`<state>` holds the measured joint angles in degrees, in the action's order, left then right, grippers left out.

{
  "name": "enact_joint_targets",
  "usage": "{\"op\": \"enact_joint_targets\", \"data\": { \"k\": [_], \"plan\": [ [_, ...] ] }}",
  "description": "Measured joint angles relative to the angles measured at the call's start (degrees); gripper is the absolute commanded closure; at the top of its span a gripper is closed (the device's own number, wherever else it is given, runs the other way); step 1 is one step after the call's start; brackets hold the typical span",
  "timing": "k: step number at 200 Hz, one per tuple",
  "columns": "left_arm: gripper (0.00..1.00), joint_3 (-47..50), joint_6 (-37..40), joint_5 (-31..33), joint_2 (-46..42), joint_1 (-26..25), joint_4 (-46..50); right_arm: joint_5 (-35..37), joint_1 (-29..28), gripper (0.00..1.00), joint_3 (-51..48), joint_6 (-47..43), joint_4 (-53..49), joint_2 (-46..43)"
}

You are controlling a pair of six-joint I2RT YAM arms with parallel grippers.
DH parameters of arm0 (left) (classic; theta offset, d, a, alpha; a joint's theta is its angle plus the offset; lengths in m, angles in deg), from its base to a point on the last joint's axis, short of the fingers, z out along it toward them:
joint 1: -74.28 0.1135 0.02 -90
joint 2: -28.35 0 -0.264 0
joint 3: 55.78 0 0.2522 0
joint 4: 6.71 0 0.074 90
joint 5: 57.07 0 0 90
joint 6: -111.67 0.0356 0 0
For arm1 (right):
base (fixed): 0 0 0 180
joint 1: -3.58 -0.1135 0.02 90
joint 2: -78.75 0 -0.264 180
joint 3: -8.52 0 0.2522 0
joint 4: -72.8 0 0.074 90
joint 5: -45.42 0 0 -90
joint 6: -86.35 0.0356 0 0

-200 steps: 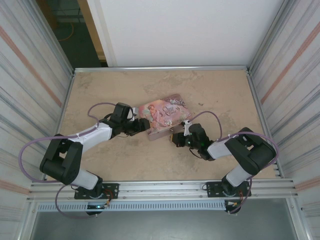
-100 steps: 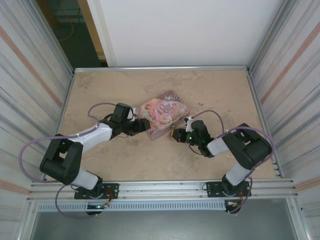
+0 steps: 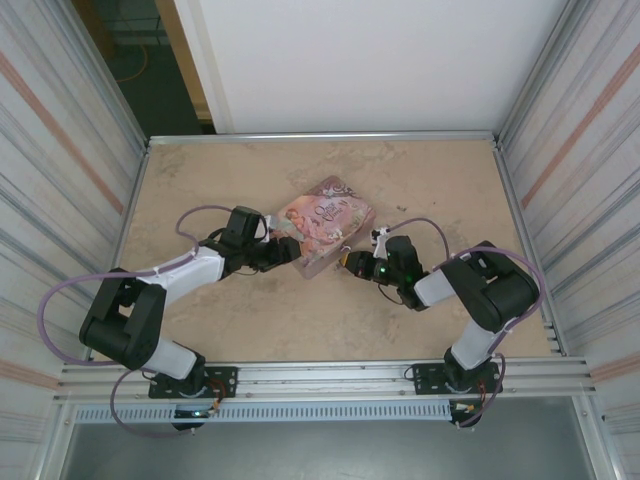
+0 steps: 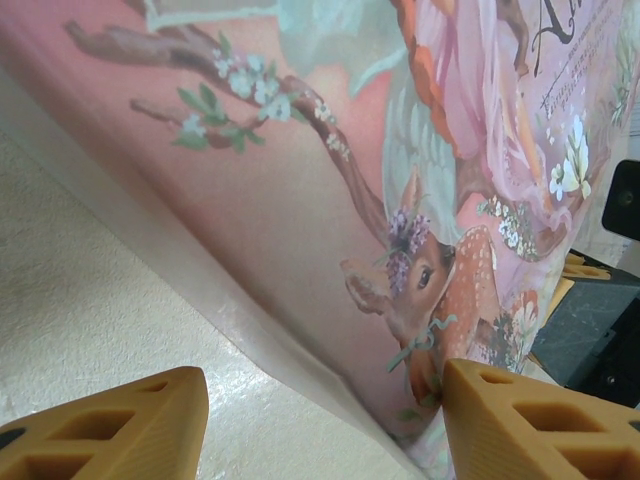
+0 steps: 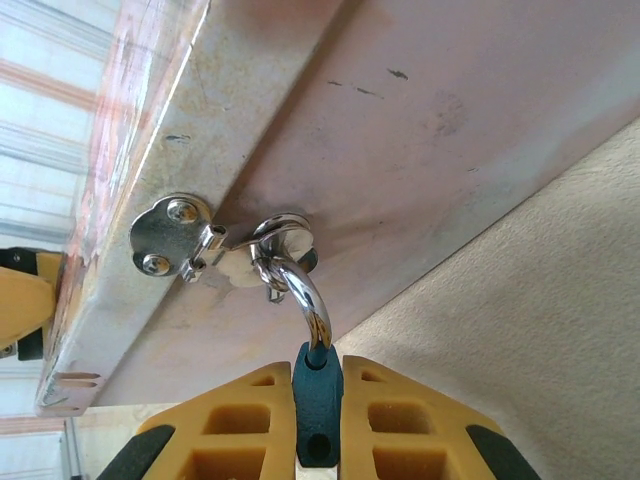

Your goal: Unlock a padlock with a key

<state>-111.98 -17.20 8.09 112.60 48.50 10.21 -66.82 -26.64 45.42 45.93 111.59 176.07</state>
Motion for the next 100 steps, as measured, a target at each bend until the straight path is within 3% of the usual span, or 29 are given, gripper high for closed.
{"op": "enact_joint_targets", "data": {
  "k": [100],
  "plan": [
    [0.37,0.2,0.0,0.0,0.0,0.1,-0.5,-2.1,2.2,1.00,1.7,1.0,0.3,0.5]
  ]
}}
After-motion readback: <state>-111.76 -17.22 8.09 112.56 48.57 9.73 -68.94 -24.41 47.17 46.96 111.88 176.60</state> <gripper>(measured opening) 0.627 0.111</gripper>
